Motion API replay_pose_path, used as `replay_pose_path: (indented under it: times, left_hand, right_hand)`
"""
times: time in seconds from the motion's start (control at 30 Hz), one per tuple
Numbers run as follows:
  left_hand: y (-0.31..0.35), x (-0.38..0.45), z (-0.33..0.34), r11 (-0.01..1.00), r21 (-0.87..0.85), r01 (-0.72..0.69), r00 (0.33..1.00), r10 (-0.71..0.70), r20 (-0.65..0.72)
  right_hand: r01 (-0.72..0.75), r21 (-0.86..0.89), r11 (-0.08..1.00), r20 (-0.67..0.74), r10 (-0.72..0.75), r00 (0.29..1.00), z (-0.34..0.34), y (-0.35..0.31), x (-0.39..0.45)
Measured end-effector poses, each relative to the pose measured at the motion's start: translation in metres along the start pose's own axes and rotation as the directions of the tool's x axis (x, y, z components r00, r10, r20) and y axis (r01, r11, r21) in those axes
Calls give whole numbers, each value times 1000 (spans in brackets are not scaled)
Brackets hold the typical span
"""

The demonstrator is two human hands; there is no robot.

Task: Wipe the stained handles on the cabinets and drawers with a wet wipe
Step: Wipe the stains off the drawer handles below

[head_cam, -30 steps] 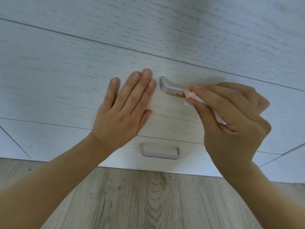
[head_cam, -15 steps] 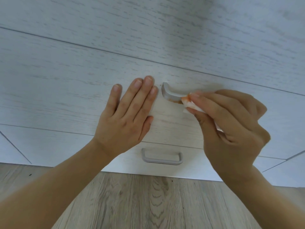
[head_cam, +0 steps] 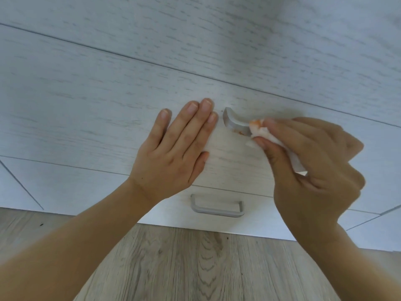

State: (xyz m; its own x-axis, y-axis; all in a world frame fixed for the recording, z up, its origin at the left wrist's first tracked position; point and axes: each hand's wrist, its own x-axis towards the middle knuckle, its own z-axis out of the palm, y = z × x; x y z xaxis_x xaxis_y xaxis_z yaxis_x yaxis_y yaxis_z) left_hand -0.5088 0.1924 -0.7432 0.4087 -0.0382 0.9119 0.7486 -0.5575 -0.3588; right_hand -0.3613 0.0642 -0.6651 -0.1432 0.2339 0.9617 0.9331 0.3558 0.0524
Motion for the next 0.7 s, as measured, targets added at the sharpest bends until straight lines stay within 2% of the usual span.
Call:
replay_pose_path:
  times: [0.23,0.7]
  left_hand:
    - [-2,1,-1,1000,-22,-5,1000,5,1]
    - [1,1,-1,1000,-16,7,1000,-7,-6]
  right_hand:
    - [139,-41,990,14,-138,990,7,4,3]
    - [51,1,999,-24,-51,998,19,-17,9]
